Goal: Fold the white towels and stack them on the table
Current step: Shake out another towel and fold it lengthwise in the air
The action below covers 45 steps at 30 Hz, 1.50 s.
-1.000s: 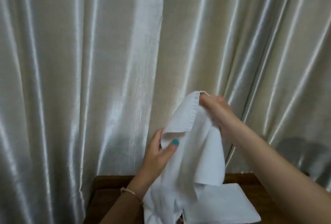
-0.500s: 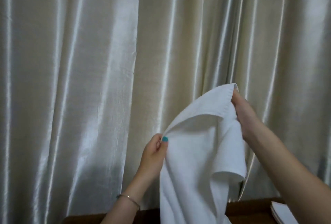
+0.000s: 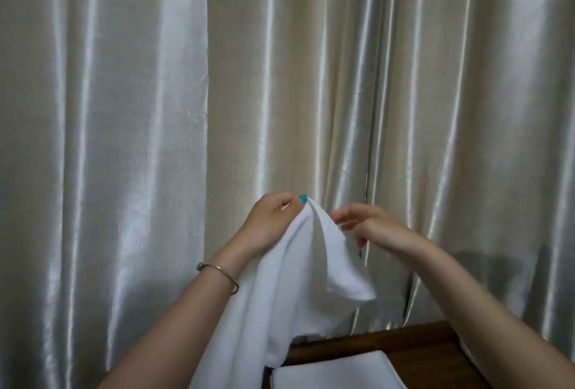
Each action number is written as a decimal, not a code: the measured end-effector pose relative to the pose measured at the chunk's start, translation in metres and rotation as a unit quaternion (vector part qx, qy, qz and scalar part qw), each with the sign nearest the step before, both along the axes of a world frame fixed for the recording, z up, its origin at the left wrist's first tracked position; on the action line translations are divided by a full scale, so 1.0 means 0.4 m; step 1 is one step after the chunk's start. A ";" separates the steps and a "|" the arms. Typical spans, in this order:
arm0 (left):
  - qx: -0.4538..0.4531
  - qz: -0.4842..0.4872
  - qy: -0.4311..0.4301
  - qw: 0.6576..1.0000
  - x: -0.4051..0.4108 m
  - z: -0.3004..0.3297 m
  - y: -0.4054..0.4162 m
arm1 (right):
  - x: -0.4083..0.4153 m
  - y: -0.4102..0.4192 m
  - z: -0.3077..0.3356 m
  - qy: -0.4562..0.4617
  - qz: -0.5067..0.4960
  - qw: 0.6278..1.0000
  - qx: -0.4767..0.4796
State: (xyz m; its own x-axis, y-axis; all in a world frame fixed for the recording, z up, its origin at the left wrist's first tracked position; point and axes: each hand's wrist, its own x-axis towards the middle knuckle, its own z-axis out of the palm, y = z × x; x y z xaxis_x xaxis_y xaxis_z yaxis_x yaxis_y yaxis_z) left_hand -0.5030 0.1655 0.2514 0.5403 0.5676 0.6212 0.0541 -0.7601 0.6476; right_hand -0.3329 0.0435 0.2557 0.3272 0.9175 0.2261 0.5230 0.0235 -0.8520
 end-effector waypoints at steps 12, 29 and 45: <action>-0.028 0.012 0.016 0.999 -0.067 0.034 0.021 | -0.111 0.137 0.061 -0.150 0.026 0.979 0.137; -0.019 0.010 0.151 0.988 -0.153 -0.199 0.134 | 0.024 0.077 0.123 -0.135 -0.293 0.913 0.250; -0.032 0.125 0.167 0.977 -0.303 -0.210 0.221 | 0.208 -0.071 0.137 -0.160 -0.455 0.860 0.169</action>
State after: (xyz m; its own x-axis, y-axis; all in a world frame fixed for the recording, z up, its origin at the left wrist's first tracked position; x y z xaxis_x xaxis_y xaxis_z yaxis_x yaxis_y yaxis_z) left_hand -0.6243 0.2539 0.1676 0.5453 0.7407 0.3925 0.4499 -0.6537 0.6085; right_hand -0.2497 0.0152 0.3105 0.7464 0.1796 0.6408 0.6619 -0.3006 -0.6867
